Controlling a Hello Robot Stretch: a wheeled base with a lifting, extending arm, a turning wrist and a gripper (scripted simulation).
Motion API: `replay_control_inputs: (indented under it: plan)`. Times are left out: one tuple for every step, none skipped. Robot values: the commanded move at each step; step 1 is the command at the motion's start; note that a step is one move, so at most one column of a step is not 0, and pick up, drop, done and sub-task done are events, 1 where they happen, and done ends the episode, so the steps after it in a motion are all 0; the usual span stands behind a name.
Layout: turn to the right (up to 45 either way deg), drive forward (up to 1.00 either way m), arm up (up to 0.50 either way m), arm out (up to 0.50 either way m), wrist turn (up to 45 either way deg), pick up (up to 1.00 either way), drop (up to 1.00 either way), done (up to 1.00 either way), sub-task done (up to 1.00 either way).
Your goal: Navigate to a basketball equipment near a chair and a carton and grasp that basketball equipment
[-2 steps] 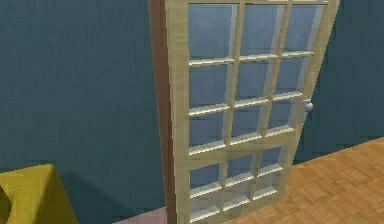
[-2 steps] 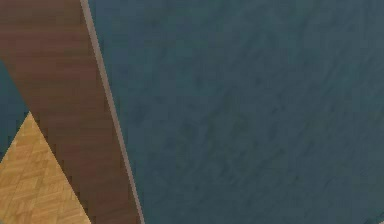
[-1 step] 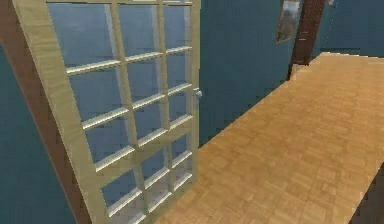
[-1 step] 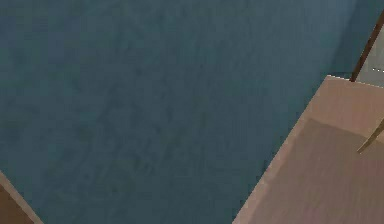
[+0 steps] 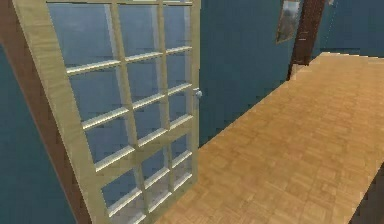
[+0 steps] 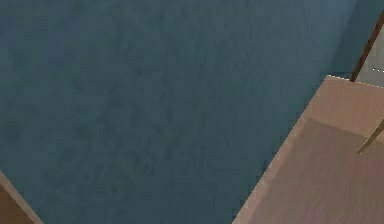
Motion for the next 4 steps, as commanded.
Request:
replay_control_inputs:
  plan:
    - [45.0,0.00,0.00,0.00,0.0,0.00,0.00,0.00,0.00]
    - [-18.0,0.00,0.00,0.00,0.0,0.00,0.00,0.00,0.00]
    - [-33.0,0.00,0.00,0.00,0.0,0.00,0.00,0.00,0.00]
    - [0.0,0.20,0.00,0.00,0.0,0.00,0.00,0.00,0.00]
